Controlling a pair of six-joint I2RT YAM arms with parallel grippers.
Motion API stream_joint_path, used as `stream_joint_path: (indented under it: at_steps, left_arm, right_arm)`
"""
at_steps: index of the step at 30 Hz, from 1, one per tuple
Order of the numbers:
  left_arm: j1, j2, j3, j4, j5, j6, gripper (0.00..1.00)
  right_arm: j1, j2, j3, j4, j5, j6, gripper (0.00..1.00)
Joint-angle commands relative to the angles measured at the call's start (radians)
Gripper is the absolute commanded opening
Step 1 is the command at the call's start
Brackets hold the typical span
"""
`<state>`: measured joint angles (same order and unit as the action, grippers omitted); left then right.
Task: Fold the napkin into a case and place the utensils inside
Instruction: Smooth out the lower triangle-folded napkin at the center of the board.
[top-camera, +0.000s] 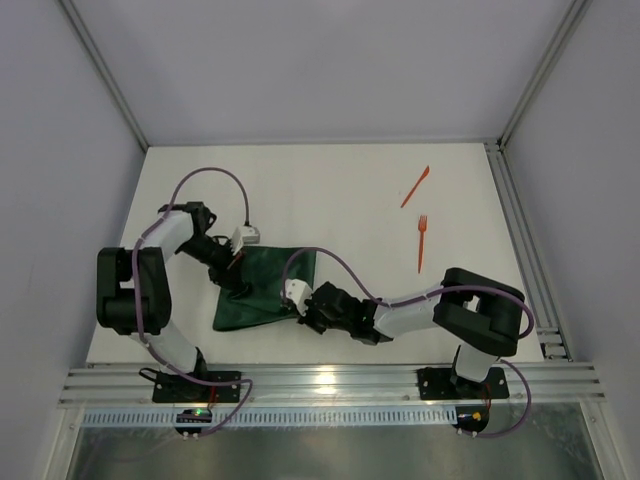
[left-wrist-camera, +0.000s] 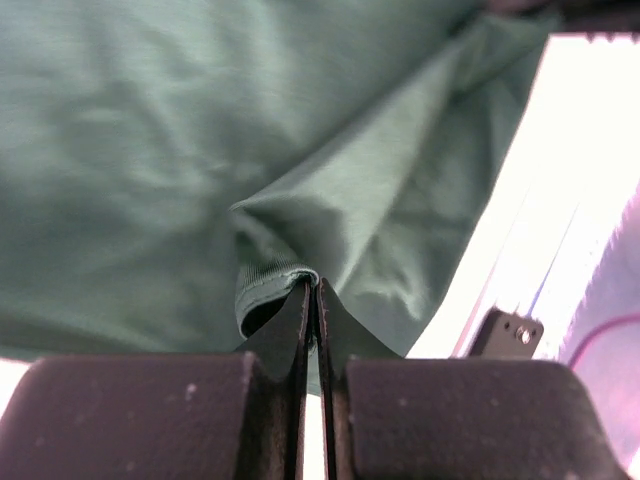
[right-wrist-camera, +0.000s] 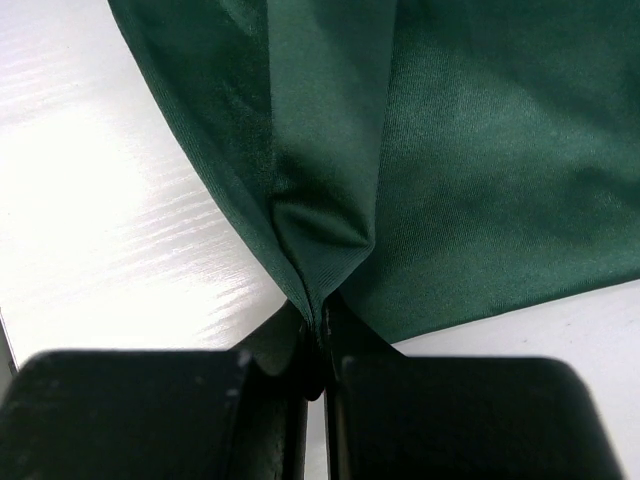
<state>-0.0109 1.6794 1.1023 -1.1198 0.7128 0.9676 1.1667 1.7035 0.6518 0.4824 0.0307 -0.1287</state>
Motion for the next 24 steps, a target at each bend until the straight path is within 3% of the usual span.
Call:
stream_joint_path:
  at_steps: [1, 6, 13, 18, 24]
  left_arm:
    - [0.006, -0.023, -0.070, -0.113, 0.062, 0.246, 0.01]
    - [0.006, -0.058, -0.102, -0.198, 0.074, 0.374, 0.03]
    - [0.008, -0.230, -0.189, -0.184, 0.034, 0.407, 0.14]
    - [0.006, -0.309, -0.275, -0.169, -0.039, 0.422, 0.35]
    - [0.008, -0.377, -0.318, -0.233, -0.116, 0.458, 0.47]
  right_arm:
    - [-0.016, -0.004, 0.025, -0.004, -0.015, 0.012, 0.04]
    - [-0.038, 0.005, 0.039, -0.019, -0.015, 0.050, 0.04]
    - [-0.041, 0.011, 0.055, -0.044, -0.017, 0.060, 0.04]
    - [-0.041, 0.028, 0.074, -0.056, -0.015, 0.049, 0.04]
    - [-0.039, 0.039, 0.077, -0.051, -0.015, 0.038, 0.04]
